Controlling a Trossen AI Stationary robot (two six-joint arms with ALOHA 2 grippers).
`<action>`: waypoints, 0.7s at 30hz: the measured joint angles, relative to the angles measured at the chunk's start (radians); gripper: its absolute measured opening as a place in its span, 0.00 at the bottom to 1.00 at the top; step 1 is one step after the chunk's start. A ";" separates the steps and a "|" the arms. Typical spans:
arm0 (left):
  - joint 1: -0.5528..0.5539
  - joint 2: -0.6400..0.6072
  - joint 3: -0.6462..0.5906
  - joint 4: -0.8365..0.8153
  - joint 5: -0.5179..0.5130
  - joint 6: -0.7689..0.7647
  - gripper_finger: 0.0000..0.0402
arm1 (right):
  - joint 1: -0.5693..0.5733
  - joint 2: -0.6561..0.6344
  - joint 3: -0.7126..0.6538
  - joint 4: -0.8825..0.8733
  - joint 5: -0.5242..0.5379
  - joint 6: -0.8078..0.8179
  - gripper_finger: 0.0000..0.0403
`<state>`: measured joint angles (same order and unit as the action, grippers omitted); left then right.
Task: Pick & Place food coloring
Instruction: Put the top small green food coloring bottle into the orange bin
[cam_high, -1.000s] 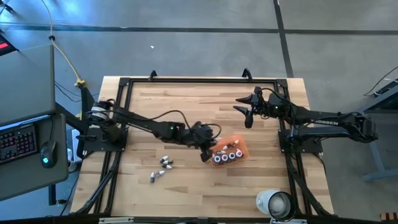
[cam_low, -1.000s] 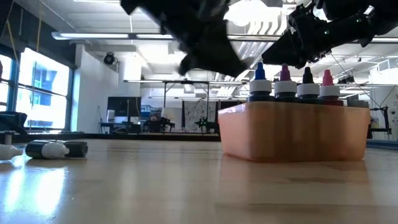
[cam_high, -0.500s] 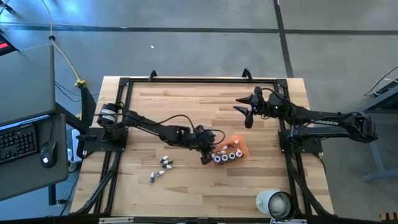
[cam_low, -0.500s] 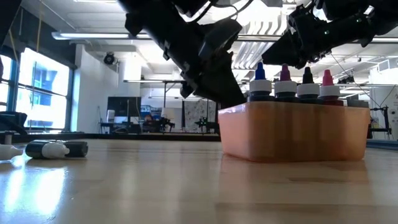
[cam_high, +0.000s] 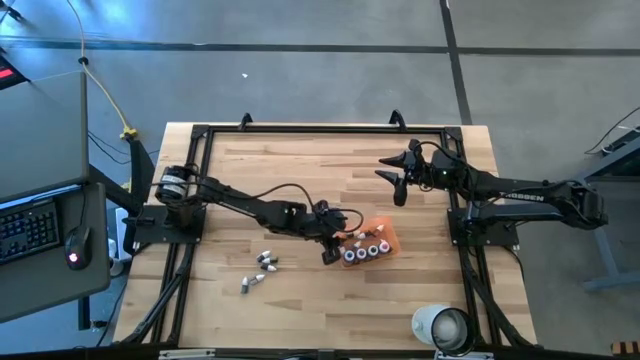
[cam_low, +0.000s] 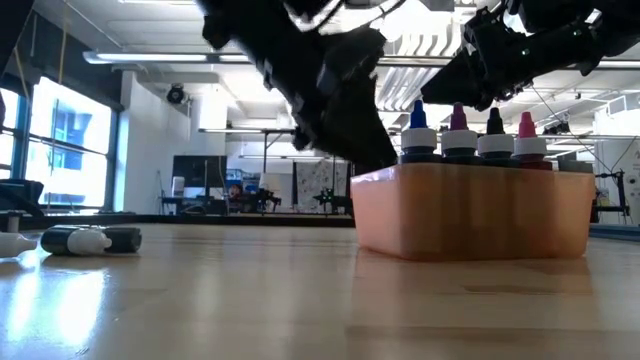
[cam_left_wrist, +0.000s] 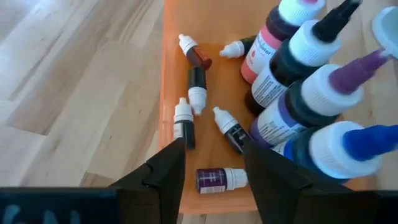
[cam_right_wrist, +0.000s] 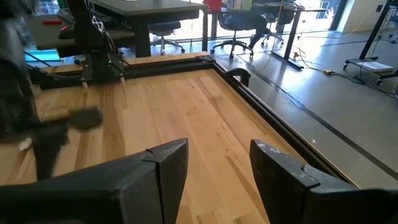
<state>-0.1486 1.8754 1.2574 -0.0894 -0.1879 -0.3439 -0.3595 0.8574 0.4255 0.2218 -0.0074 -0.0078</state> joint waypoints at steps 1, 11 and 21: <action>0.000 -0.012 0.018 -0.035 0.002 0.000 0.40 | 0.000 0.000 0.000 0.000 0.000 0.000 0.41; -0.017 -0.072 0.321 -0.734 0.150 0.087 0.40 | 0.000 0.000 0.000 -0.007 0.000 0.000 0.41; -0.142 -0.070 0.240 -0.962 0.202 -0.073 0.40 | 0.000 0.000 0.000 -0.012 0.000 0.000 0.41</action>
<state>-0.2907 1.8053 1.4970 -1.0517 0.0142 -0.4171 -0.3595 0.8574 0.4254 0.2096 -0.0074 -0.0078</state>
